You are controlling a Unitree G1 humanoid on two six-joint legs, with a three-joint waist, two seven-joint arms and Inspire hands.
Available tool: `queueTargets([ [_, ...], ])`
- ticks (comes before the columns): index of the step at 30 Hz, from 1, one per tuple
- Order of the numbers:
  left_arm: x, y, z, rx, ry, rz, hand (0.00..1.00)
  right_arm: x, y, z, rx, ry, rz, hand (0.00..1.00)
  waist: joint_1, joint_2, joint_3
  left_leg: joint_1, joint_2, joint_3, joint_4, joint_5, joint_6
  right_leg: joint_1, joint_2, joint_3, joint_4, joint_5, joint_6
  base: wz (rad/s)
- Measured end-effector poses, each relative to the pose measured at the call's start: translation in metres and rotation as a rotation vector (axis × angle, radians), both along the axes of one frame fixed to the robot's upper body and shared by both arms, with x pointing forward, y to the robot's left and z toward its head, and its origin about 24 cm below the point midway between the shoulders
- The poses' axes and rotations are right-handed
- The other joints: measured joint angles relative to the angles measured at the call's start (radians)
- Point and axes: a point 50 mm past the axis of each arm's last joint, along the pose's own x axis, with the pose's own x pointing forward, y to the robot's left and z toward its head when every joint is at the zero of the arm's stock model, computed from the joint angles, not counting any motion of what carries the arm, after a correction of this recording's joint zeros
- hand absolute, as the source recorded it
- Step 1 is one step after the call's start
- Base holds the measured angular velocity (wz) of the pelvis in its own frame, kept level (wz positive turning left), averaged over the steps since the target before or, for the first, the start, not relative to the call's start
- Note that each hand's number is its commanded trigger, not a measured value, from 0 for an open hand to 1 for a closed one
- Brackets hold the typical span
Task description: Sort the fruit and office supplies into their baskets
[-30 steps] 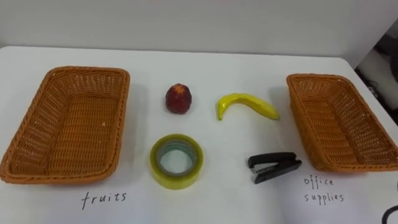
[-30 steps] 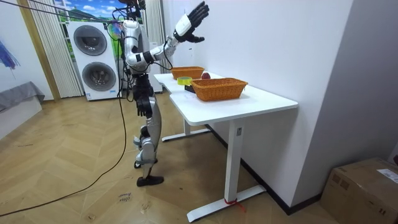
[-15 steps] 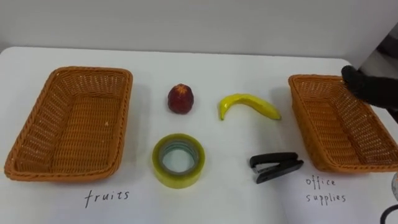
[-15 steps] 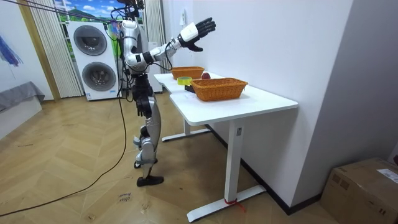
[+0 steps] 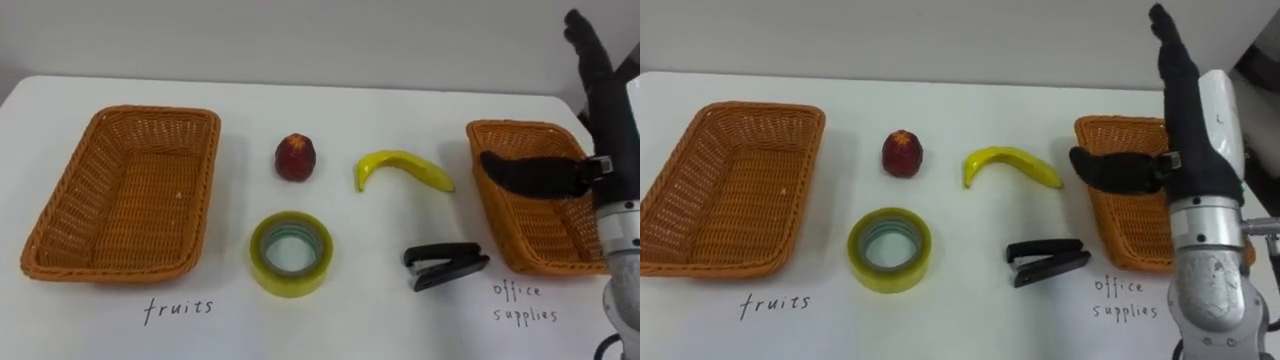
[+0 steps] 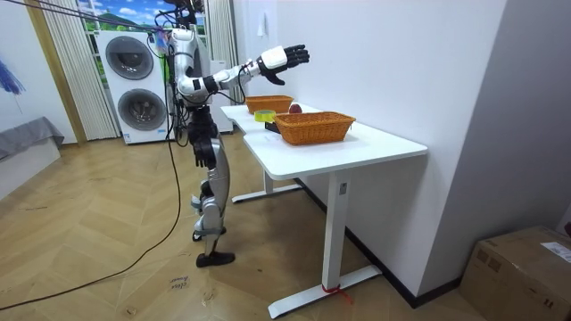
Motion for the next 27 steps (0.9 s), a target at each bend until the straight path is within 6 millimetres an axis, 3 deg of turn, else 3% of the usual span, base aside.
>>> queueTargets([
  [7,0.009,0.006,0.001,0.014,-0.012,-0.009,0.00,0.002,0.006,-0.014,-0.015,0.164,0.088,0.00,0.002,-0.015,0.0011,-0.003,0.000,-0.002,-0.002,0.000,0.000,-0.003,-0.001,-0.001,-0.001,0.000,0.001,0.00],
  [27,0.013,0.008,0.001,0.019,-0.020,-0.013,0.00,0.002,0.006,-0.023,-0.084,0.349,0.191,0.00,0.003,-0.022,-0.0013,-0.004,0.000,-0.001,-0.004,0.000,0.000,-0.005,0.000,-0.004,0.000,0.001,0.000,0.00],
])
